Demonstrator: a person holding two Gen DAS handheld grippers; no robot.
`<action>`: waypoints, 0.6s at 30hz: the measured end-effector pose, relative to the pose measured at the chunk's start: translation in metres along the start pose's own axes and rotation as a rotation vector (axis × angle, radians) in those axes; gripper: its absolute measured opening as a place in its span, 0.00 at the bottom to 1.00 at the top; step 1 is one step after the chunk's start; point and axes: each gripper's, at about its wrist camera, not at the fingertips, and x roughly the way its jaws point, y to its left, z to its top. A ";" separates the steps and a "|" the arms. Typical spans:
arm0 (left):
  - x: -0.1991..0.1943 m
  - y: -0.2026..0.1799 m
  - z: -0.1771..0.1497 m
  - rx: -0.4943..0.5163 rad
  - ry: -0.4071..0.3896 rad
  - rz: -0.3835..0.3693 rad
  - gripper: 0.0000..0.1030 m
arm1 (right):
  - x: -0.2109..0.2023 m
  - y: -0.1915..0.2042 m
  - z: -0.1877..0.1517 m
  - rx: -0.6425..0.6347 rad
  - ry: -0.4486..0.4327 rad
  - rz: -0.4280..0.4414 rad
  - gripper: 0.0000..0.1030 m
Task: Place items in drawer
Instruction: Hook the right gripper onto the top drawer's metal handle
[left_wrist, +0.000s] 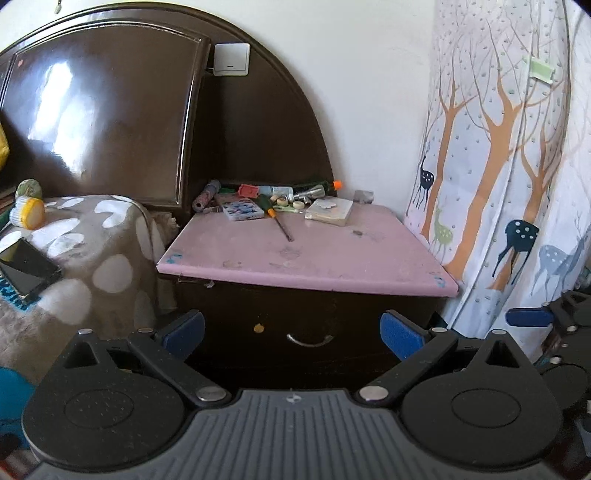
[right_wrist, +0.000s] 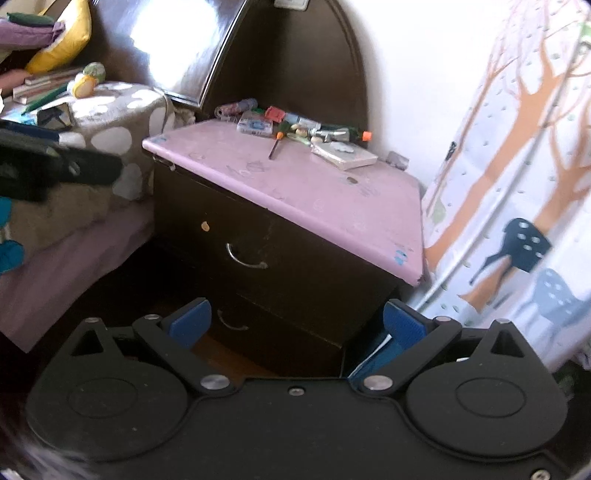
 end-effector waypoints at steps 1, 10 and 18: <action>0.003 0.003 -0.002 -0.004 -0.004 -0.002 0.99 | 0.007 -0.001 0.001 -0.009 0.003 -0.003 0.99; 0.033 0.034 -0.023 -0.042 -0.038 -0.015 0.99 | 0.080 0.015 0.014 -0.120 0.058 0.009 0.96; 0.058 0.056 -0.031 -0.033 0.029 -0.026 0.99 | 0.148 0.059 0.010 -0.438 0.072 0.055 0.59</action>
